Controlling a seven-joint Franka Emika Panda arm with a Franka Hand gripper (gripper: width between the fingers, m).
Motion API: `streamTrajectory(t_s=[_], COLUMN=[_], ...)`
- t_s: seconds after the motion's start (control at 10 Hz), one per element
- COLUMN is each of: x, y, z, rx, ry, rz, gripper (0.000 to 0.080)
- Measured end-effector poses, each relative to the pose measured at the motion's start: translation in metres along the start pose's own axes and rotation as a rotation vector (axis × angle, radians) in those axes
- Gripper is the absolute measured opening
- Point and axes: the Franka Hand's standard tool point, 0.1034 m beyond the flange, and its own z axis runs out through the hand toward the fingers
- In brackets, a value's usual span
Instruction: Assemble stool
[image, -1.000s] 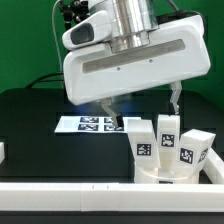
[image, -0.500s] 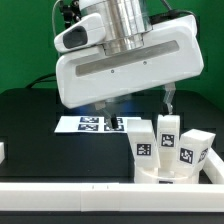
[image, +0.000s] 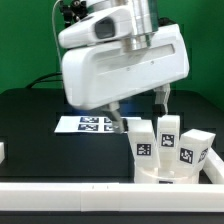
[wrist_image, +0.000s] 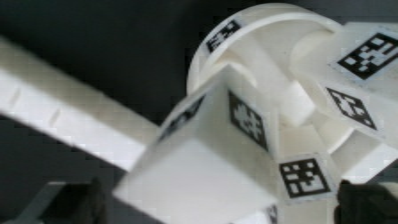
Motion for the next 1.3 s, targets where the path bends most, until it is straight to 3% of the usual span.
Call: streamTrajectory(t_s=[0.4, 0.7, 1.2, 1.3], x=[-0.003, 0.010, 0.011, 0.010], y=[0.003, -0.003, -0.005, -0.004], z=[0.000, 0.006, 0.012, 0.012], rx=[-0.013, -0.029, -0.025, -0.024], ry=[-0.016, -0.055, -0.060, -0.060], rz=[-0.316, -0.560, -0.583, -0.582], gripper=[0.0649, 0.0649, 0.0649, 0.0519])
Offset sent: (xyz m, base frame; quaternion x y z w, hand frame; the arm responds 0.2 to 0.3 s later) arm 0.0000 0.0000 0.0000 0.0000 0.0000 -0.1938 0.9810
